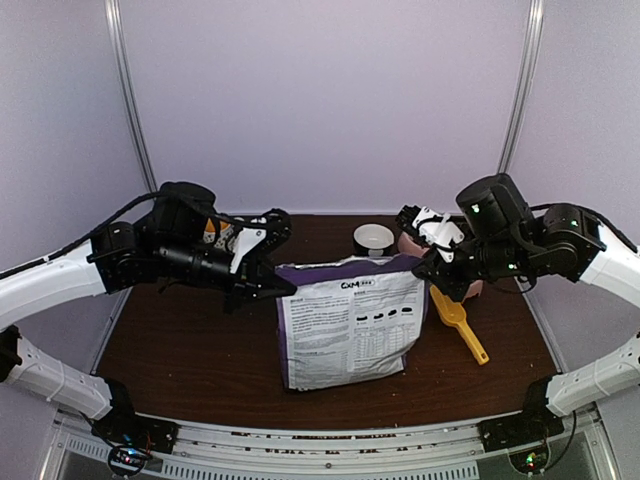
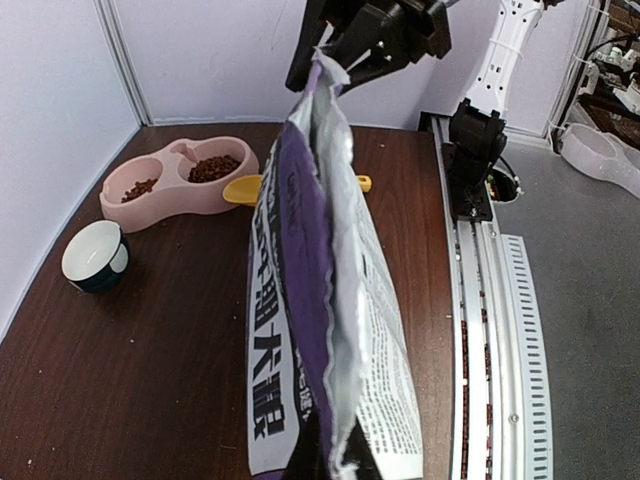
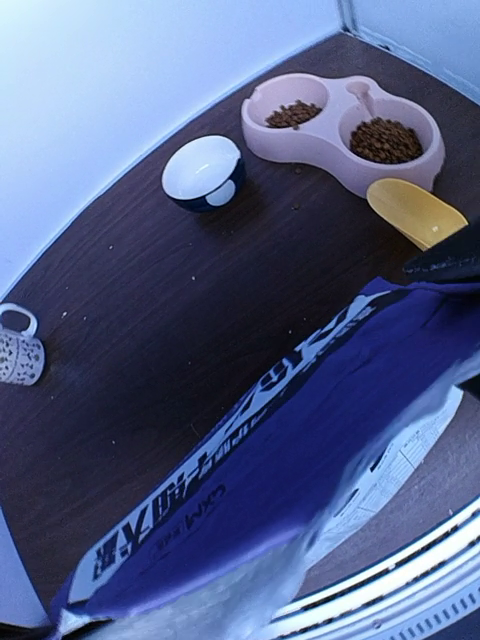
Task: Serve the pet food
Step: Press the seal on the pet food bag, then adjust the pet food bag at the center of the board.
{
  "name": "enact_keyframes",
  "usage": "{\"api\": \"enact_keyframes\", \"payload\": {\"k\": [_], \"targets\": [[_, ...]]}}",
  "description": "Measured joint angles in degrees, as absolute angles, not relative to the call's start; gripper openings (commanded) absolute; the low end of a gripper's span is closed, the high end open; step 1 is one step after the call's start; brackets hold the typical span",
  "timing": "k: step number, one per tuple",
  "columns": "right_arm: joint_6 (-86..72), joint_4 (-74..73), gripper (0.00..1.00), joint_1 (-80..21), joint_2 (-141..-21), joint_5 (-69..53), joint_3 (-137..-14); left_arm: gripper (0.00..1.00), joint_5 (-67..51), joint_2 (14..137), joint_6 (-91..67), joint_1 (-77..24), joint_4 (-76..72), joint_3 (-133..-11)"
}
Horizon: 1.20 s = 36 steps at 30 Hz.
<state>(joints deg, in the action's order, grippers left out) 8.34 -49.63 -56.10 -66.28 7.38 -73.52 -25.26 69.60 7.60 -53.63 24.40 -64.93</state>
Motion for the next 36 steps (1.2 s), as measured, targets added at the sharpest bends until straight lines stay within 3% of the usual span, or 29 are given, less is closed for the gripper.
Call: {"api": "enact_keyframes", "payload": {"k": [2,5,9,11,13,20,27,31,36], "targets": [[8.14,-50.35,0.00,-55.27,-65.47,8.64,-73.43,0.00,-25.12,69.10,7.60,-53.63,24.91,-64.75],[7.62,-50.94,0.00,-54.63,-64.29,8.88,-72.82,0.00,-25.04,68.62,7.60,-53.63,25.17,-64.71],[6.94,-51.09,0.41,-54.41,-63.88,9.56,-72.47,0.00,-24.84,68.42,7.60,-53.60,25.87,-64.69],[5.98,-51.70,0.54,-53.45,-63.26,11.75,-72.23,0.00,-24.73,67.85,7.60,-53.56,27.14,-64.49],[4.89,-51.57,0.59,-52.90,-62.28,13.37,-71.53,0.00,-24.62,67.31,7.60,-53.56,27.92,-64.34],[-7.29,-44.42,0.58,-52.71,-54.26,9.02,-62.67,0.00,-21.65,64.53,6.37,-53.87,28.32,-62.74],[-29.21,-19.00,0.51,-58.89,-41.87,-1.80,-32.97,0.00,-10.68,60.49,4.45,-62.52,26.81,-59.33],[-39.35,-7.44,0.48,-62.52,-42.70,-2.81,-21.32,0.00,-7.16,60.05,2.55,-66.92,24.56,-57.47],[-44.12,3.53,0.47,-64.23,-50.83,-1.23,-19.77,0.00,-5.15,62.98,1.15,-71.33,21.93,-57.63]]}}
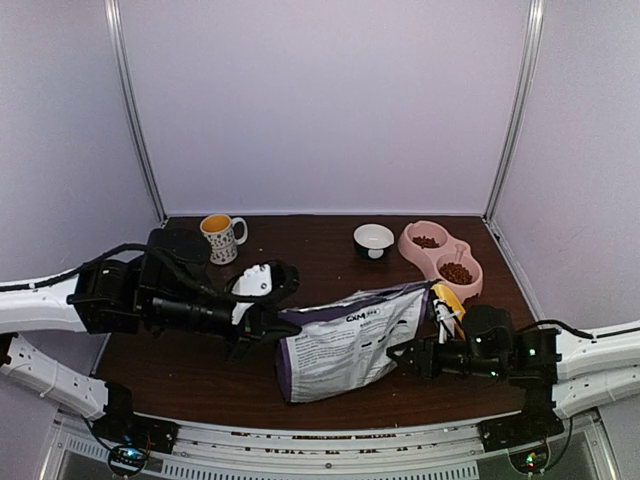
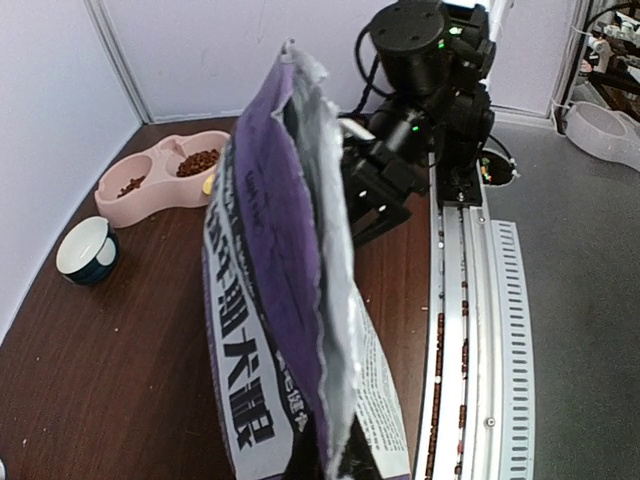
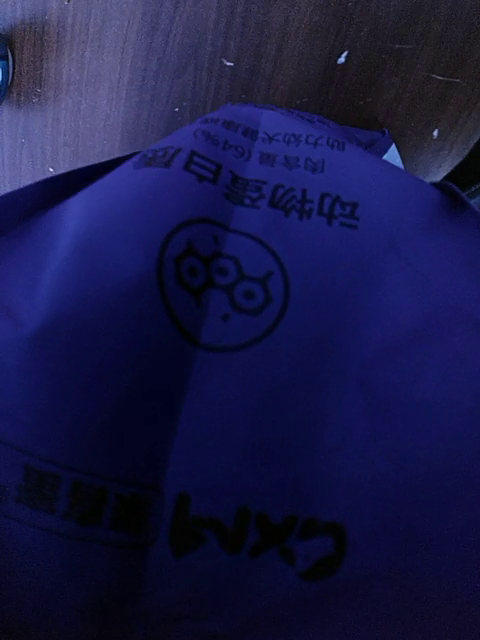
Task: Serve the pet food
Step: Adjust the pet food bag at the center of the board.
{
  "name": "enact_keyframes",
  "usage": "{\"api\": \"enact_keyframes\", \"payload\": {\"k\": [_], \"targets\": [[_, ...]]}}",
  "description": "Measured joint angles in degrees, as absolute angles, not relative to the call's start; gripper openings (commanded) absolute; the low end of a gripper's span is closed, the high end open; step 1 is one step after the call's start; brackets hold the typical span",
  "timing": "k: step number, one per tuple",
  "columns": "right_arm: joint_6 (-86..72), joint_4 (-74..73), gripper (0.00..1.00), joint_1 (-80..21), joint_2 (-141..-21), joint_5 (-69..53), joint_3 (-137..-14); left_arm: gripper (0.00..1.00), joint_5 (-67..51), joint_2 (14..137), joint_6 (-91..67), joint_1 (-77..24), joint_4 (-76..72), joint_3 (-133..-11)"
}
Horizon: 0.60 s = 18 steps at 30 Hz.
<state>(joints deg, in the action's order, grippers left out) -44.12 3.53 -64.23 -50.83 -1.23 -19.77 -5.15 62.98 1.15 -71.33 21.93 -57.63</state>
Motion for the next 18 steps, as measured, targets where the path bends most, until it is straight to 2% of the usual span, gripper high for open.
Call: {"api": "enact_keyframes", "payload": {"k": [6,12,18], "targets": [[-43.59,11.44,0.50,-64.18,-65.28,3.42,-24.99,0.00,-2.92,67.59,-0.47,-77.49,20.38,-59.59],[-38.85,13.32,0.53,-63.26,-76.16,5.41,-34.35,0.00,1.23,70.22,-3.62,-80.47,18.09,-59.72],[-35.44,15.94,0.62,-59.68,-78.02,5.43,-39.18,0.00,7.60,73.84,-7.75,-82.41,13.26,-59.72]]}}
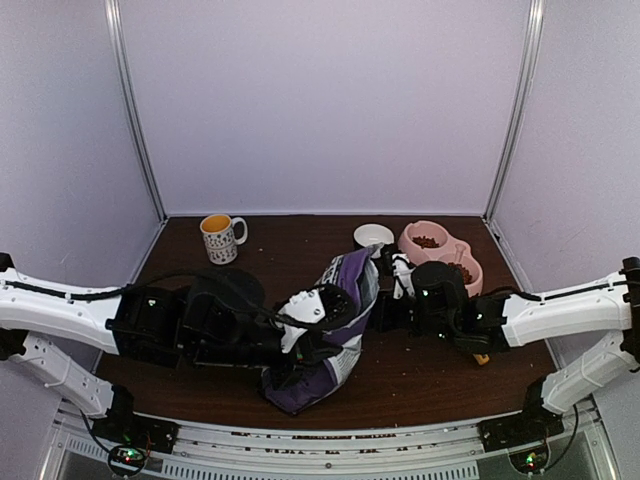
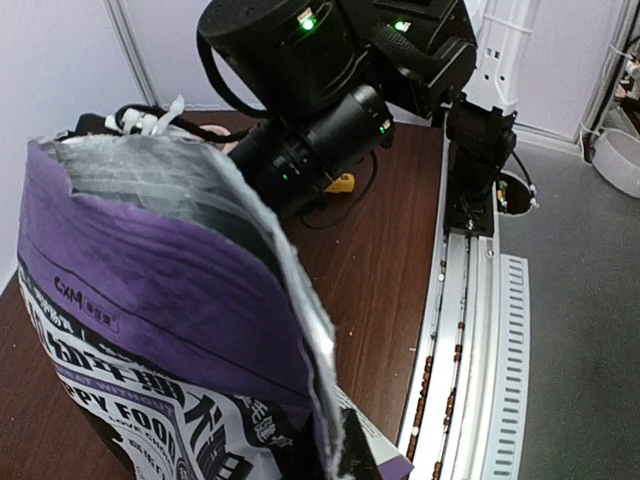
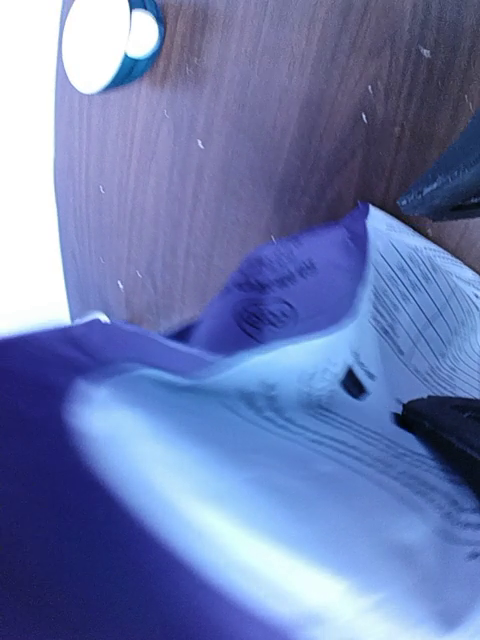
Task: Serve the pet food
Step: Adjust the pet food bag at the center of the board, then pass from the left arm to the right
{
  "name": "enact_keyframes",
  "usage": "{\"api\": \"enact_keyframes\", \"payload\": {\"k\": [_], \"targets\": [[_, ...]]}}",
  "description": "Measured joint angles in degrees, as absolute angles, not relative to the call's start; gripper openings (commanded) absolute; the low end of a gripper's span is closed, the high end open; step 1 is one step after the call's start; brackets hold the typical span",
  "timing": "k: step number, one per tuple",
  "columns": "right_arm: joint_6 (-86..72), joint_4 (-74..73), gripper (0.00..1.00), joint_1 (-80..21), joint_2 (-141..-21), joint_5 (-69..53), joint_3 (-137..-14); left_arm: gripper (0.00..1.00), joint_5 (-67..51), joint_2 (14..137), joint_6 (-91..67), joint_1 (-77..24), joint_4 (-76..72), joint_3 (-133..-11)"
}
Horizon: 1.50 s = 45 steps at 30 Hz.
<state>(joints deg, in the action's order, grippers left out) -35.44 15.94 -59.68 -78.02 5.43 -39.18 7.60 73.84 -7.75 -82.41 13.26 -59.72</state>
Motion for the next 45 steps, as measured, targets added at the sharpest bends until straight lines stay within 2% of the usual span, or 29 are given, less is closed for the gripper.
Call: {"api": "enact_keyframes", "payload": {"k": [4,9,16,20,25,33,37,39,42,43,44,45], "targets": [[-35.79,11.92,0.70,-57.49,-73.84,6.17,-39.18,0.00,11.84,75.66,-11.16,-83.29,9.74,-59.72],[-40.07,-0.43,0.84,-57.10,-61.73,9.45,-40.07,0.00,16.21,77.60,-14.55,-83.53,5.54,-59.72],[-49.50,-12.99,0.88,-57.08,-47.29,12.80,-44.12,0.00,17.65,79.70,-16.60,-83.53,3.68,-60.66],[-52.53,-16.45,0.87,-57.10,-47.88,12.43,-49.23,0.00,17.61,79.83,-16.95,-83.53,3.51,-60.71],[-52.23,-20.75,0.87,-59.00,-56.53,11.77,-59.99,0.00,17.61,80.03,-17.10,-83.53,3.81,-61.08],[-48.21,-35.48,0.72,-63.51,-72.36,13.58,-75.96,0.00,17.61,80.20,-17.32,-83.53,3.99,-61.30],[-46.41,-40.75,0.45,-64.99,-76.71,14.09,-80.40,0.00,17.63,80.34,-17.32,-83.53,3.99,-61.43],[-44.86,-42.52,0.36,-65.67,-78.61,14.68,-82.41,0.00,17.63,80.47,-17.28,-83.53,3.99,-61.52],[-43.68,-44.16,0.06,-66.92,-81.52,16.29,-84.68,0.00,17.72,80.66,-17.19,-83.53,3.97,-61.58],[-43.40,-44.53,0.00,-67.22,-82.26,16.88,-85.10,0.04,17.76,80.68,-17.08,-83.53,3.97,-61.58],[-43.03,-44.64,0.00,-67.40,-82.85,17.43,-85.32,0.09,17.82,80.68,-17.04,-83.53,4.03,-61.58],[-42.57,-44.66,0.00,-67.53,-83.20,17.87,-85.38,0.20,17.96,80.68,-16.99,-83.53,4.01,-61.60]]}}
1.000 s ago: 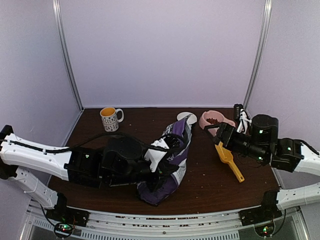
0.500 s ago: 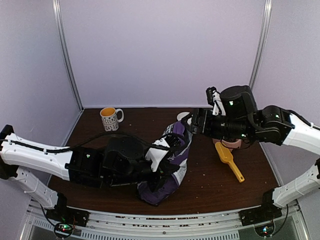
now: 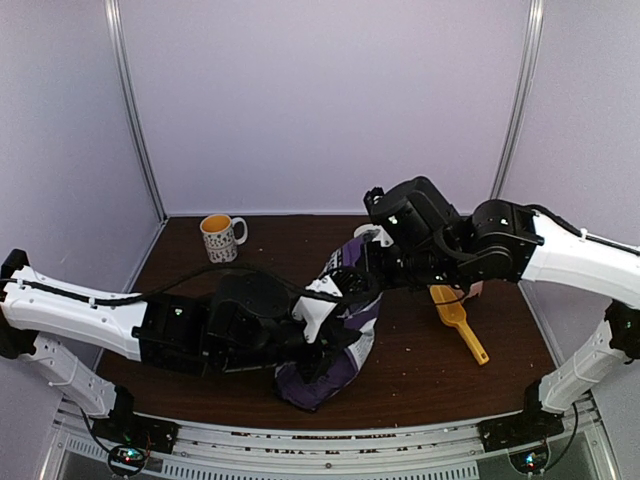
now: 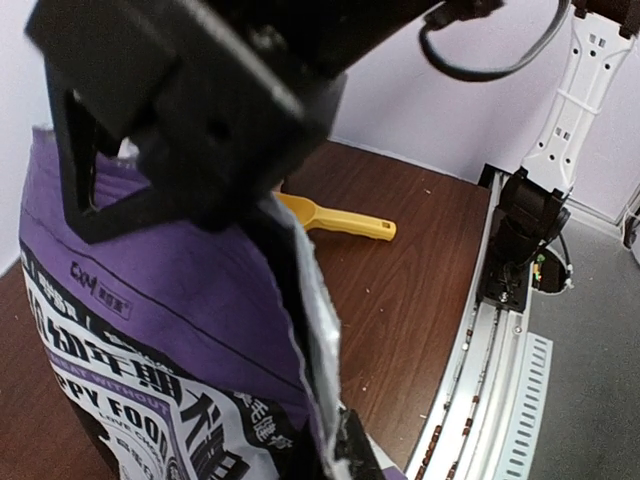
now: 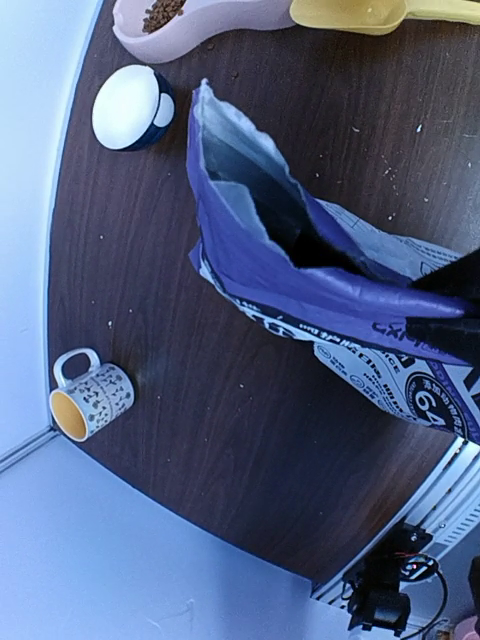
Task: Serve the pet food
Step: Pass from the left arm to the right, then adjust the pet food bag at the center of the board.
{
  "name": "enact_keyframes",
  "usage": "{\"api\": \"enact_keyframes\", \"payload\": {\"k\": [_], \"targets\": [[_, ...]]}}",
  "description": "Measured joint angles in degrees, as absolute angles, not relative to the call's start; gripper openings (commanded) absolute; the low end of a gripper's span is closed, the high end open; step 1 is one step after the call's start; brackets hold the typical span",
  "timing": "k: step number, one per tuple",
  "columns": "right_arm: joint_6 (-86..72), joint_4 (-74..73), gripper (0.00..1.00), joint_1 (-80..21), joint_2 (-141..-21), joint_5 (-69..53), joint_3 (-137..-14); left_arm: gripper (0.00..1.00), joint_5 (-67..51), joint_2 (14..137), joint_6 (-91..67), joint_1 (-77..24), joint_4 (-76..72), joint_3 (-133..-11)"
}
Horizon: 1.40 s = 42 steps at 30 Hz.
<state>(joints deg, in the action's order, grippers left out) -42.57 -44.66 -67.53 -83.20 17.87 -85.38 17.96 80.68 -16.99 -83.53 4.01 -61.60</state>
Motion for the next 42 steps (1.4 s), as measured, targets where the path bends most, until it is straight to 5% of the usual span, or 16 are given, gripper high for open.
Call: {"api": "enact_keyframes", "payload": {"k": [7,17,26,36,39,42], "targets": [[-34.48,-44.75,0.00,-66.81,-82.94,17.91,-85.93,0.68,20.75,76.01,-14.92,-83.50,3.64,-60.53],[-19.90,-43.92,0.00,-56.03,-76.60,-4.93,-85.93,0.97,20.56,59.02,-13.34,-72.20,13.69,-60.58],[-10.46,-47.09,0.00,-52.25,-76.90,-27.59,-87.11,0.98,1.04,54.24,-10.76,-59.68,16.62,-60.66],[-6.33,-42.13,0.00,-52.27,-76.40,-37.43,-83.48,0.97,-17.89,66.50,-7.94,-55.11,12.64,-58.37],[-5.80,-41.01,0.00,-52.27,-75.72,-39.00,-82.26,0.84,-20.56,68.75,-7.01,-55.09,10.87,-58.41],[-5.50,-40.32,0.00,-52.25,-75.44,-39.59,-81.65,0.54,-24.64,70.22,-6.48,-54.87,9.15,-58.52]]}}
